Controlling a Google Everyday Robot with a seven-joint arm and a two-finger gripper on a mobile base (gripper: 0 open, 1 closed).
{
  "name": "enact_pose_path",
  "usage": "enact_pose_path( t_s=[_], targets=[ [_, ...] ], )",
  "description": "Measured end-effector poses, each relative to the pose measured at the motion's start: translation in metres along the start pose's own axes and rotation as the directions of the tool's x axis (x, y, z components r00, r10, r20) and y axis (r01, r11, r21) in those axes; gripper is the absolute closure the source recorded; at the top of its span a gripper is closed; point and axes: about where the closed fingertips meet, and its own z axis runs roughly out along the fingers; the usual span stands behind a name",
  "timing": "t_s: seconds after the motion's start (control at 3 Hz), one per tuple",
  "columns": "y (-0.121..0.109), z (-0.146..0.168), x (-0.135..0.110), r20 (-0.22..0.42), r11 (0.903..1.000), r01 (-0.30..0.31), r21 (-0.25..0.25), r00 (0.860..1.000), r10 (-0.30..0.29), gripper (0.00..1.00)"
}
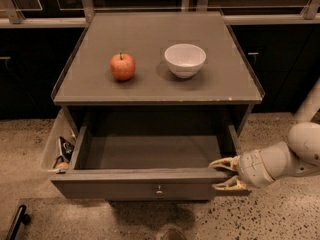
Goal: Open top drawer
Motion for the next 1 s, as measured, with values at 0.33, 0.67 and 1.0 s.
enact_pose_path(
  t_s=[0.33,0.67,1.0],
  targets=[
    [0.0000,0.0000,0.0000,0.000,1.0000,0.000,0.000,1.000,0.000,0.58],
    [0.0000,0.0001,0.0000,0.000,1.0000,0.000,0.000,1.000,0.000,0.35],
    [0.0000,0.0001,-0.0001,0.000,1.0000,0.000,0.000,1.000,0.000,0.12]
  ],
)
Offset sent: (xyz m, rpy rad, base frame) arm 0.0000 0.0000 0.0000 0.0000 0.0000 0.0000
